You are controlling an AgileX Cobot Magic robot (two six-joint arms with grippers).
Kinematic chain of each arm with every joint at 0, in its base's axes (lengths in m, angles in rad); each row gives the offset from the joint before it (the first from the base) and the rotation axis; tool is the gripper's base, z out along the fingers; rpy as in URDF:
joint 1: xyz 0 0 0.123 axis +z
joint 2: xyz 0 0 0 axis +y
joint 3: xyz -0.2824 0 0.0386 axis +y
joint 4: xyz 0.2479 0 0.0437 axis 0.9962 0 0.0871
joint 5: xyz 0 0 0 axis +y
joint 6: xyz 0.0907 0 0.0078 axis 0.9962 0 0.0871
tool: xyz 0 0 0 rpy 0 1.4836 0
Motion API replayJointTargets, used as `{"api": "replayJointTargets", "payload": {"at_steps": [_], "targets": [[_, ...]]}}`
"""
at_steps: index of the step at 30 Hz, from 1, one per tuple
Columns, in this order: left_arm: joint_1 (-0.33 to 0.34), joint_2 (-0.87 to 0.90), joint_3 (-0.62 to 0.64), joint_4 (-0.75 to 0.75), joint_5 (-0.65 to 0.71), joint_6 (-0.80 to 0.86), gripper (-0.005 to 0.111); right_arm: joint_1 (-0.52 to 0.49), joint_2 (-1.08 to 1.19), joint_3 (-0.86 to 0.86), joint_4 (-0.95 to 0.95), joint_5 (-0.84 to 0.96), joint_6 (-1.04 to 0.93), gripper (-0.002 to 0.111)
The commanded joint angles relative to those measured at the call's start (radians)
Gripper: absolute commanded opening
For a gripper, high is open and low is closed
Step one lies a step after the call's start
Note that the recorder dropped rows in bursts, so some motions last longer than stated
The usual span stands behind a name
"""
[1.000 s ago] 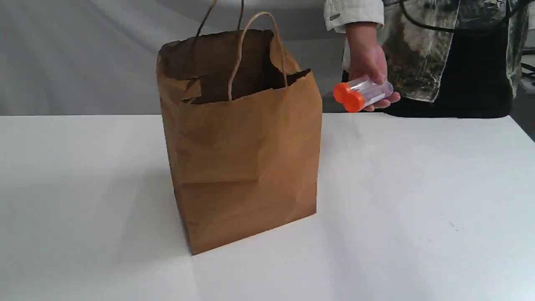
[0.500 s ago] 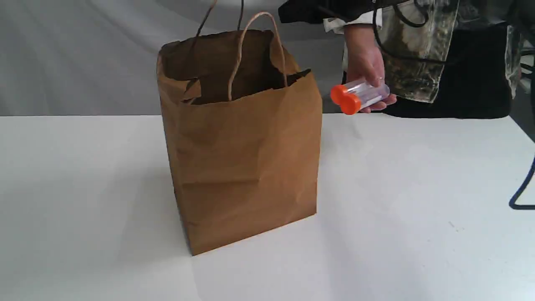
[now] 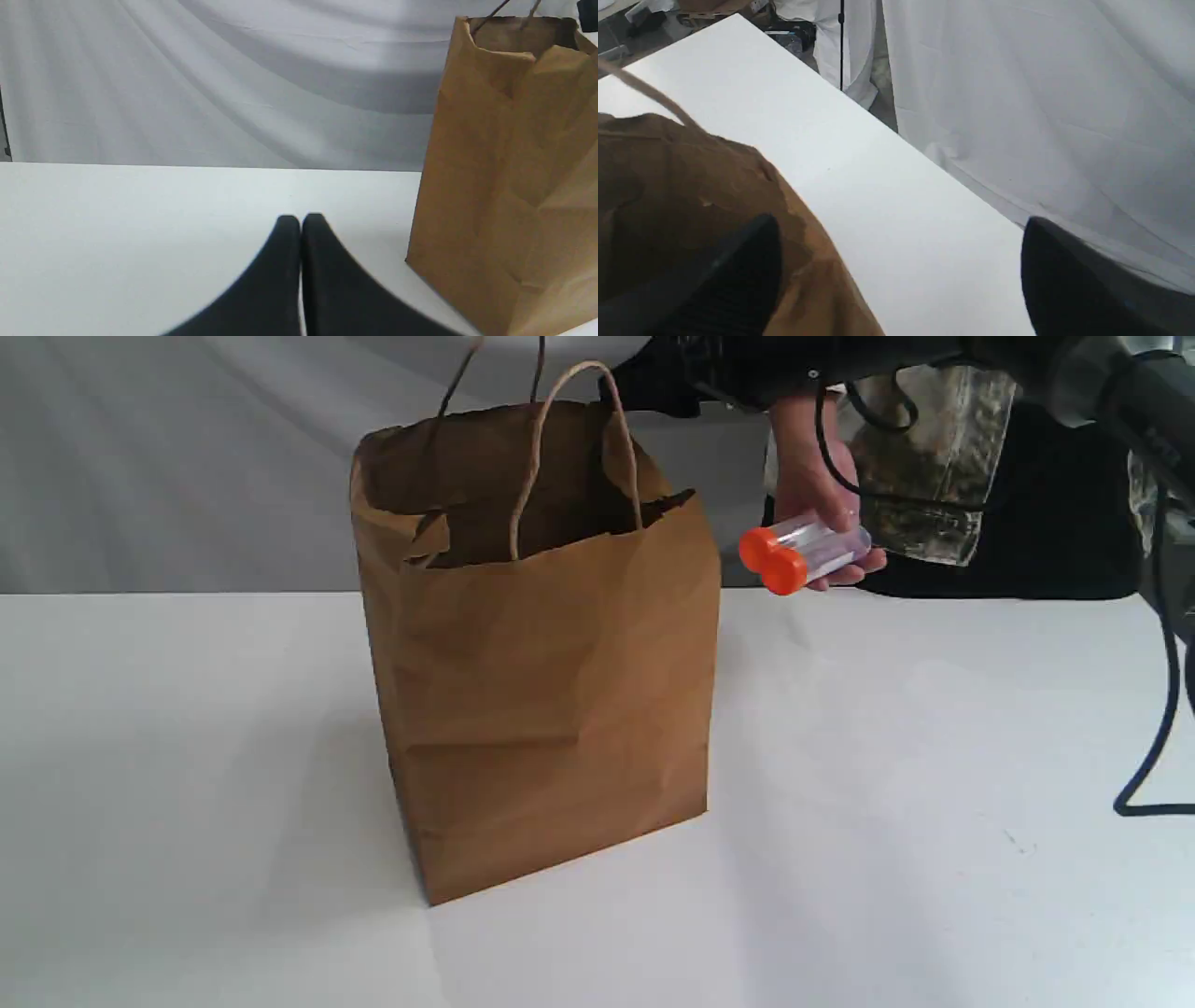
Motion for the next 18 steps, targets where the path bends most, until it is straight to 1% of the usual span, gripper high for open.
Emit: {"api": "replayJointTargets", "payload": {"at_steps": [1, 14, 18], "targets": [[0.000, -0.005, 0.004, -0.005, -0.006, -0.005, 0.000, 0.012, 0.008, -0.006, -0.010, -0.014, -0.033, 0.070], [0.000, -0.005, 0.004, -0.005, -0.006, -0.005, 0.000, 0.038, 0.063, -0.006, -0.015, -0.043, -0.069, 0.070], [0.000, -0.005, 0.004, -0.005, -0.006, -0.005, 0.000, 0.038, 0.078, -0.006, -0.062, -0.047, -0.060, 0.069]]}}
